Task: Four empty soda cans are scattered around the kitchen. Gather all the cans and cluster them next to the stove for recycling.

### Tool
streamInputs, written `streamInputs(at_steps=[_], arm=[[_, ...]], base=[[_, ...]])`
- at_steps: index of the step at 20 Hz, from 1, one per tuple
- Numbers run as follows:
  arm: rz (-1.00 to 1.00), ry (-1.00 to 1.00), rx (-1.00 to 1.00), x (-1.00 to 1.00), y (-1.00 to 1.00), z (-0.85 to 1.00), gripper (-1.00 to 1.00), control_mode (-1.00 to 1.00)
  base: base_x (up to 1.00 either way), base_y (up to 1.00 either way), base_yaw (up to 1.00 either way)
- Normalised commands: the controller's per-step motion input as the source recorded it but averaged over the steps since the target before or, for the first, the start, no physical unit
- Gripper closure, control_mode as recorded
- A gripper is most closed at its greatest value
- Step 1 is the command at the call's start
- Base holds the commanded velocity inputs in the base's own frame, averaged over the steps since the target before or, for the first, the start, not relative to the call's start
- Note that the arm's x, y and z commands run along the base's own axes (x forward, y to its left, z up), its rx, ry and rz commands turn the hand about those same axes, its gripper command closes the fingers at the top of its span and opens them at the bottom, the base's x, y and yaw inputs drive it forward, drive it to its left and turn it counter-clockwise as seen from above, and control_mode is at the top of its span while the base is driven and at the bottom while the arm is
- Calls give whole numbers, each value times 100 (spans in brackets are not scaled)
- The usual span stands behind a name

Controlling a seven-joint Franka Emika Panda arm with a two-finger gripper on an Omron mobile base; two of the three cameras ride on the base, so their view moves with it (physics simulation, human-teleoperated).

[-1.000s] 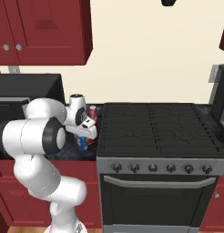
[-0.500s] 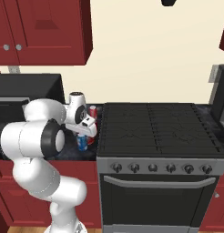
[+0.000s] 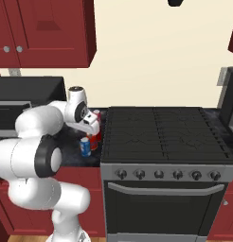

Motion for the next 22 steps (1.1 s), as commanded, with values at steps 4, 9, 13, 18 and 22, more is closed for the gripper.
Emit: streamInputs(at_steps=[4, 9, 13, 18, 22], arm=[[0, -13, 0, -16, 0, 63, -100, -100], [0, -17, 0, -40, 0, 64, -100, -100], [0, -16, 0, -57, 0, 65, -100, -100], [0, -16, 0, -78, 0, 56, -100, -100], [0, -19, 0, -96, 0, 46, -100, -100]], base=[[0, 0, 0], [0, 0, 0], [0, 0, 0], [0, 0, 0], [0, 0, 0]])
